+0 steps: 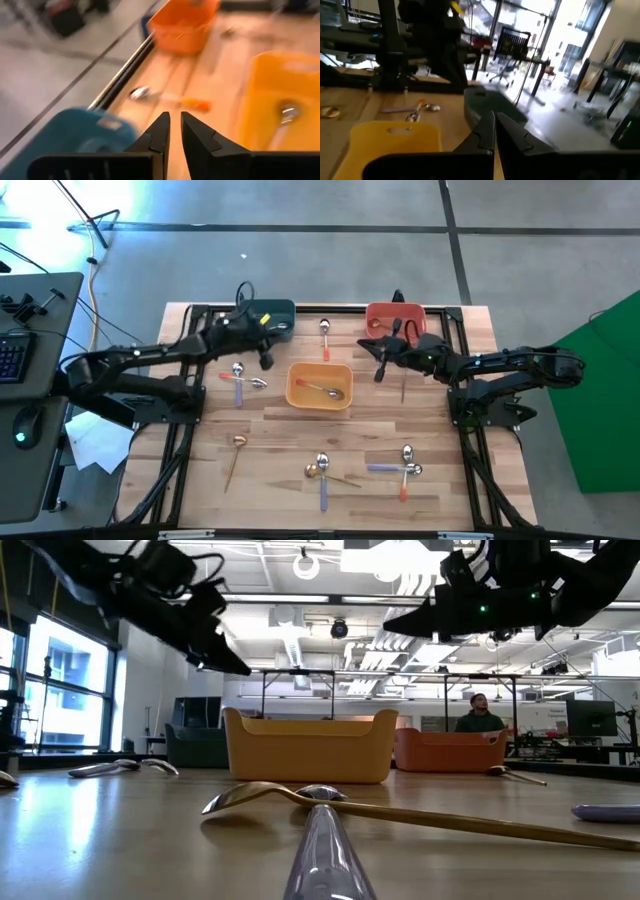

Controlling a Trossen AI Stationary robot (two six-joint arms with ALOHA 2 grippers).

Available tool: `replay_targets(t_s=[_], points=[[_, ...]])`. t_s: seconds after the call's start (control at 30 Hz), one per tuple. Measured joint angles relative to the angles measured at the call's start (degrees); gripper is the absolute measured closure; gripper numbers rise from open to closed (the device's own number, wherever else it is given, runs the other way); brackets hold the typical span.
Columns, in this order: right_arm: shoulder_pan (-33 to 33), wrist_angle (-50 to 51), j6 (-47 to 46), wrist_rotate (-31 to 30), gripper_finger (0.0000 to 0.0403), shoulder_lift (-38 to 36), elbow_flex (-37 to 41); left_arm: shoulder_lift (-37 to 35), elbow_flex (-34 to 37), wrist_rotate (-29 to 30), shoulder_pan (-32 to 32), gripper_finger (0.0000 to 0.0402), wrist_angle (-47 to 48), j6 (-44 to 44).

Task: Sort silverware by color (type)
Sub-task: Put the purple spoon into the blue bin

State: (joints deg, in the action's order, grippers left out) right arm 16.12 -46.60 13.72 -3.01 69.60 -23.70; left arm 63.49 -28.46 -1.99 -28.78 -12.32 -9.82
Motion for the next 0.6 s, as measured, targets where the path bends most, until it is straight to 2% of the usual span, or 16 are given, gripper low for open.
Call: replay_targets(t_s=[0.2,0.43,0.6], points=[[-0.1,5.5,-4.1,0.0,0.0402,0.0,0.0,-0.9,6.9,-6.5,3.1,0.0375,-15.5,2.3],[-0.2,12.7,-8.7,0.0,0.0402,0.0,0.0,0.7,9.9,-6.8,5.9,0.0378,-25.8,3.6],[-0.2,14.8,-8.8,0.0,0.0402,0.1,0.0,0.9,10.7,-6.9,7.3,0.0381,-28.3,1.8]])
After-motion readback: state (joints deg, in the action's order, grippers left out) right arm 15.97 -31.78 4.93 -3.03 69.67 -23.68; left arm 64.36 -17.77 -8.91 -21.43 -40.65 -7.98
